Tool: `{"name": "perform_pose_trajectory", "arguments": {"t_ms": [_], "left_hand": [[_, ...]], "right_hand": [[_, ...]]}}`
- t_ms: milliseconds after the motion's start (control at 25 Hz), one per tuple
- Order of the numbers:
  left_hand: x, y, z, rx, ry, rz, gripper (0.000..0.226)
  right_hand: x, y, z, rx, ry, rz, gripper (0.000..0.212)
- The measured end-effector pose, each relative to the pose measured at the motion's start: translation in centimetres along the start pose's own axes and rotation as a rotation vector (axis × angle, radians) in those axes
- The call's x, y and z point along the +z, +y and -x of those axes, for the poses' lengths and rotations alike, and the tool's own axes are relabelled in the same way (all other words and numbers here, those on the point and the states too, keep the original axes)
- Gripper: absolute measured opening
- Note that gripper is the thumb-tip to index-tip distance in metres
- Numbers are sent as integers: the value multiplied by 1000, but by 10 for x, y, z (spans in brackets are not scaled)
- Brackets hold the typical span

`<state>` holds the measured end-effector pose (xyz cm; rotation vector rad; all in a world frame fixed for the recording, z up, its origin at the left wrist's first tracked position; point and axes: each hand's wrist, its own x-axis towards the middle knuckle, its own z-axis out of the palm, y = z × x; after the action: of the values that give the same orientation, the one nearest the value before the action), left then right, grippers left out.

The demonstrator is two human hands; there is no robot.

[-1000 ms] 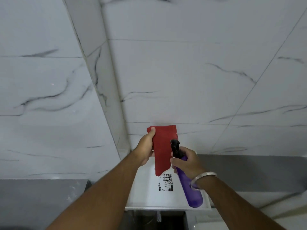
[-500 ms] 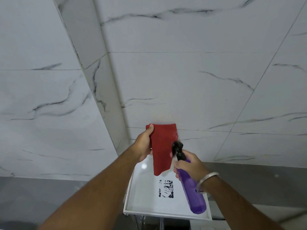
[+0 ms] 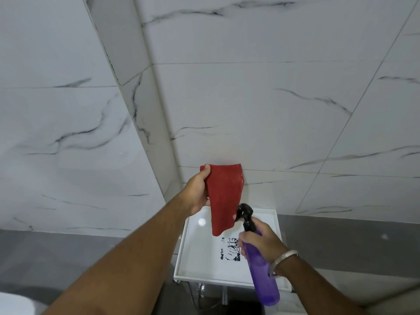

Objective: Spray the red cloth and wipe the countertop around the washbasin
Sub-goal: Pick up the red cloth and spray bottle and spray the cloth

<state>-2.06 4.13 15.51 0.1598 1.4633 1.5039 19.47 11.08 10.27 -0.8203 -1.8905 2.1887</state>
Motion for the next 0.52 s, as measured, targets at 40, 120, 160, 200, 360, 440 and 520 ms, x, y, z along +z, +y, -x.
{"name": "perform_pose_trajectory", "arguments": {"t_ms": [40, 120, 160, 200, 360, 440, 520], "left_hand": [[0, -1, 1, -3, -2, -5, 55], [0, -4, 3, -8, -6, -9, 56], [0, -4, 4, -10, -8, -15, 57], [-1, -4, 5, -9, -11, -19, 58], [-2, -2, 9, 16, -2, 1, 57], [-3, -1, 10, 33, 16, 17, 55], [-4, -3, 13, 38, 37, 6, 55]], "right_hand": [[1, -9, -3, -31, -22, -20, 23], [4, -30, -10, -105, -7, -40, 13], [4, -39, -15, -123, 20, -61, 12], [3, -47, -18, -123, 38, -79, 14], [-3, -38, -16, -99, -40, 66, 9], [-4, -12, -9, -59, -38, 116, 11], [-7, 13, -1, -53, 5, 193, 26]]}}
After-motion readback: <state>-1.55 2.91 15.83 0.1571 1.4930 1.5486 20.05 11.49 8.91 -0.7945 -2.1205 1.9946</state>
